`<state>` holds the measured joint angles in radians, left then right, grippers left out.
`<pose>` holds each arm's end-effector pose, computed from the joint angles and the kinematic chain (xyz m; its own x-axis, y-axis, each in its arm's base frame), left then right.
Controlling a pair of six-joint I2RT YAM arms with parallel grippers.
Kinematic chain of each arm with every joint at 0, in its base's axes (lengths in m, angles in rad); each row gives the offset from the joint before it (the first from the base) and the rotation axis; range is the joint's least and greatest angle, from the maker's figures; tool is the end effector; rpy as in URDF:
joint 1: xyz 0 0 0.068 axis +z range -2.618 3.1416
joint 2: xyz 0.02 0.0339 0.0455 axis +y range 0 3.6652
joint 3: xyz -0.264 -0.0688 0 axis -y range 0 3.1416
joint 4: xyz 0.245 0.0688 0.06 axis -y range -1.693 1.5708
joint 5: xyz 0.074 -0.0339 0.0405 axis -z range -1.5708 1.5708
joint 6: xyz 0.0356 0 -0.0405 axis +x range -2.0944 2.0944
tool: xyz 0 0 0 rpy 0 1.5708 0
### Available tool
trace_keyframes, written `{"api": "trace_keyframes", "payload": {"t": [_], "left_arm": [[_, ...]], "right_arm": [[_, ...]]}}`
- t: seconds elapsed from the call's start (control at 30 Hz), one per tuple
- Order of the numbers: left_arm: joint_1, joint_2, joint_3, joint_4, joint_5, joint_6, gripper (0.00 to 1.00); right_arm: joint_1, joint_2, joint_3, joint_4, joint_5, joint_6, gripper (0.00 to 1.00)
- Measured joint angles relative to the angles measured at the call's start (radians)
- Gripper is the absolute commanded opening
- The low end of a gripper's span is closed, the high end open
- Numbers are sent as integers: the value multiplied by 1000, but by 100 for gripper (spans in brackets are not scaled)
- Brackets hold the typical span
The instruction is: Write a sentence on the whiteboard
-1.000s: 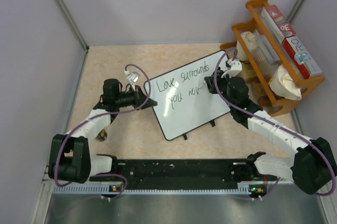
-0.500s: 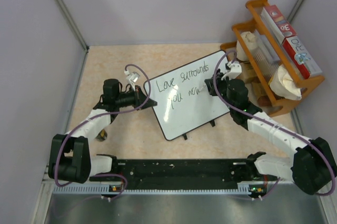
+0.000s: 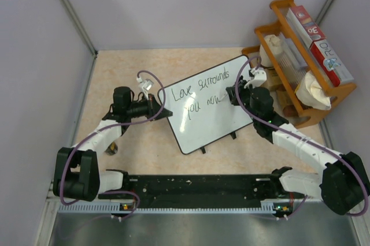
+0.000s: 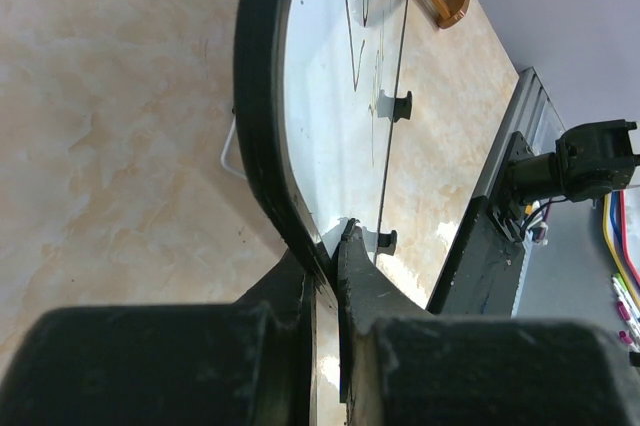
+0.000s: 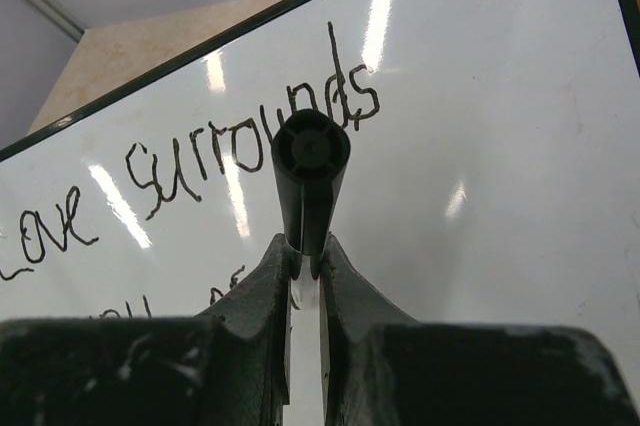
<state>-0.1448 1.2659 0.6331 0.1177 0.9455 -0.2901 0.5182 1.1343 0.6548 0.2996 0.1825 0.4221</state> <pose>0.2495 -0.0655 0.2221 -0.6910 -0.0684 -0.7196 0.6105 0.4778 -0.6317 0.2297 0.1235 0.2734 -0.2778 0.3054 -0.9108 -0.2392 0.8963 0.3734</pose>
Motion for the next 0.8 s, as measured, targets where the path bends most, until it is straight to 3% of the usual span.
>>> {"api": "trace_keyframes", "payload": {"t": [0.8], "left_arm": [[0,0,0,5,7,0,0]], "right_arm": [[-10,-5,66,-32,-2,0,0]]}}
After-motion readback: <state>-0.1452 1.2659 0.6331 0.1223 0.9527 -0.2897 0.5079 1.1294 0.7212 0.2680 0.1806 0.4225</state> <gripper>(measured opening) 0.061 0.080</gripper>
